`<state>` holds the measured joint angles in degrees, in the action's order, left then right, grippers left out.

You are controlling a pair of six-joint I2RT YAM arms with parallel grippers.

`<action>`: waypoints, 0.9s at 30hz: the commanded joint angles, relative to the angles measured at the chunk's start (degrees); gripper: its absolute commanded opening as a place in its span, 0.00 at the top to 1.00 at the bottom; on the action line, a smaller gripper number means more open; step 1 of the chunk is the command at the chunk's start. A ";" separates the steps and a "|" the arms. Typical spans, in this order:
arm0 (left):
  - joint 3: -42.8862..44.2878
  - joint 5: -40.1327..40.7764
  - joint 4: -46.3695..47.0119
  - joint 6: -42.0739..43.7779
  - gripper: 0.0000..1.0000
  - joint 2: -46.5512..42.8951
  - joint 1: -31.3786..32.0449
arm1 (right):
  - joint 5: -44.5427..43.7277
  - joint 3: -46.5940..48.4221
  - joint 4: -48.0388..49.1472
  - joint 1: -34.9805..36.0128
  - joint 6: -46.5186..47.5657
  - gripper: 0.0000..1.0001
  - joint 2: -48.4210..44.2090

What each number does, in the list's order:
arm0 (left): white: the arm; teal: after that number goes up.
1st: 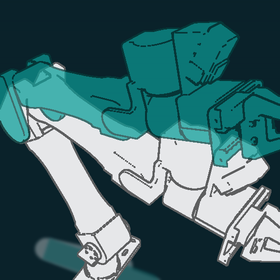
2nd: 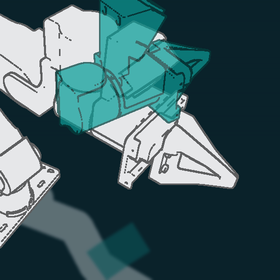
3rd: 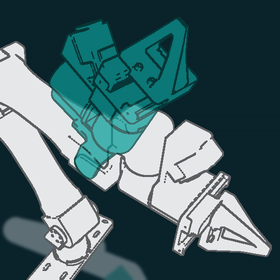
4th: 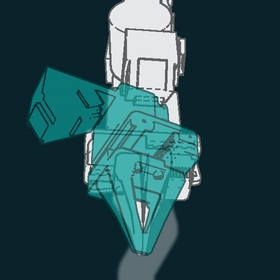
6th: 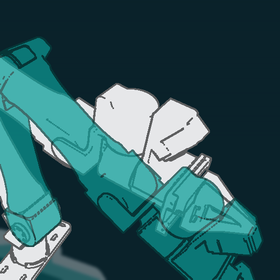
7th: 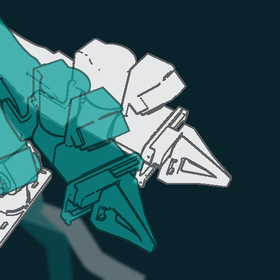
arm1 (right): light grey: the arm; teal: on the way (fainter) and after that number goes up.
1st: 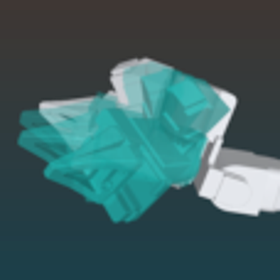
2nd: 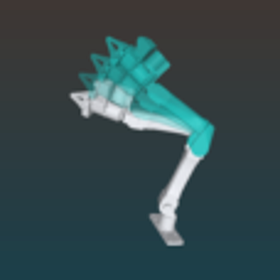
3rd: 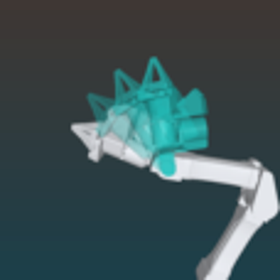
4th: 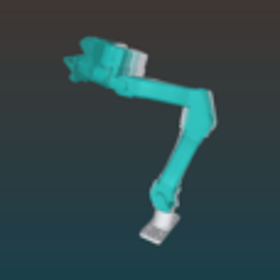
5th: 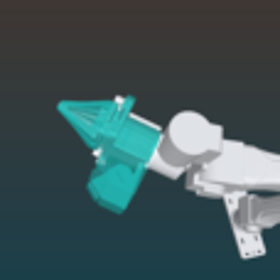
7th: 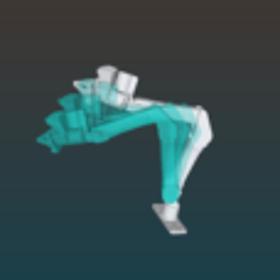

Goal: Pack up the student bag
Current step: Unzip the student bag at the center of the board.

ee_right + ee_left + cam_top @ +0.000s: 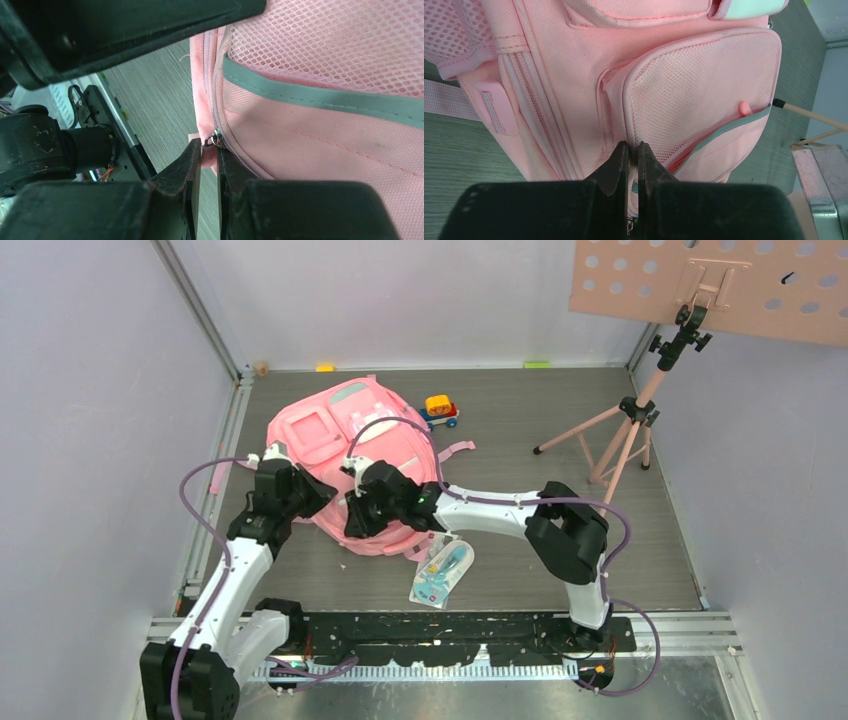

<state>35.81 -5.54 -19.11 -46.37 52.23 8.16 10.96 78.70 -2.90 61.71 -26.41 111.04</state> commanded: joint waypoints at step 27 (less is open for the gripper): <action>18.23 3.57 -16.92 22.21 0.30 -1.00 1.60 | -9.14 -4.85 -2.97 -2.58 1.47 0.22 -19.81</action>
<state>46.30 -4.69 -28.03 -34.57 49.50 9.37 8.38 76.64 -2.66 60.77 -28.97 100.31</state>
